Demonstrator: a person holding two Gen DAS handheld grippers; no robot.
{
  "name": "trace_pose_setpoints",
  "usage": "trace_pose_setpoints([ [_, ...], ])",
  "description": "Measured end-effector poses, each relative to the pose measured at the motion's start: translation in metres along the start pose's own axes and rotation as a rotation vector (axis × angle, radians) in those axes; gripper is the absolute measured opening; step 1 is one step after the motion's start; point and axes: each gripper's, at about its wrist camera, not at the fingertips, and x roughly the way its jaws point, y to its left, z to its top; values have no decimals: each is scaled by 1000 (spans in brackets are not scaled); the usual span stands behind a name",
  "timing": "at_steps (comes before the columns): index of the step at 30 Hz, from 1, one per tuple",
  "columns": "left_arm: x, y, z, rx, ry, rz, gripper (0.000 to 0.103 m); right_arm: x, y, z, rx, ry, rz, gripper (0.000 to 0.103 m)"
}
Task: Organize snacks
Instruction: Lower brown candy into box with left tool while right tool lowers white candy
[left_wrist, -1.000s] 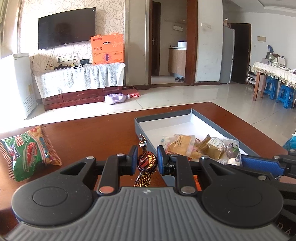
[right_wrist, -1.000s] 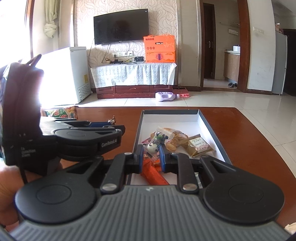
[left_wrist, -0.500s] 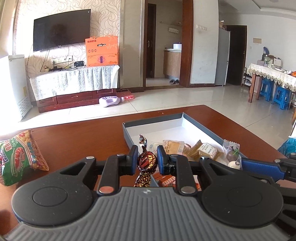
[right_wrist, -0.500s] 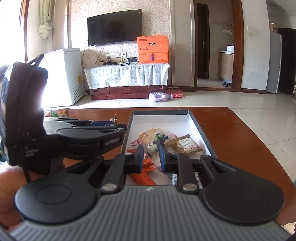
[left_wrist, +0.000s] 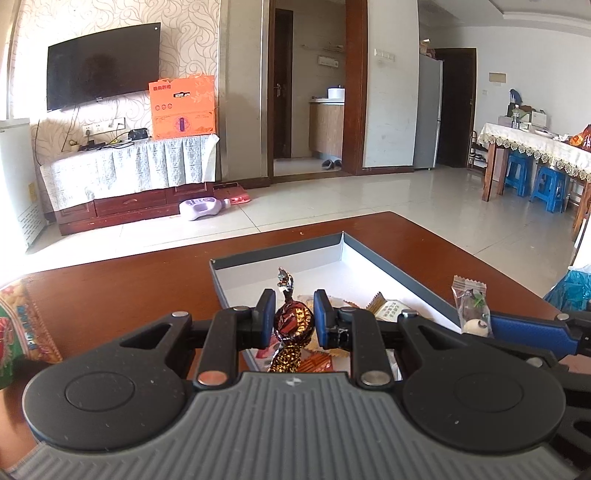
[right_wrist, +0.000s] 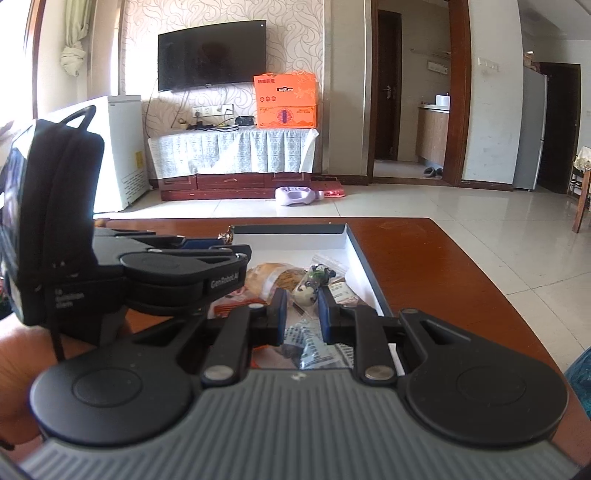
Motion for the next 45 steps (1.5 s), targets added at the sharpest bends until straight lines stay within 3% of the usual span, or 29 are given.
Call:
trace_pose_setpoints([
  [20, 48, -5, 0, -2, 29, -15, 26, 25, -14, -1, -10, 24, -39, 21],
  [40, 64, -10, 4, 16, 34, -12, 26, 34, -16, 3, -13, 50, -30, 21],
  [45, 62, -9, 1, 3, 35, -11, 35, 37, -15, 5, -15, 56, -25, 21],
])
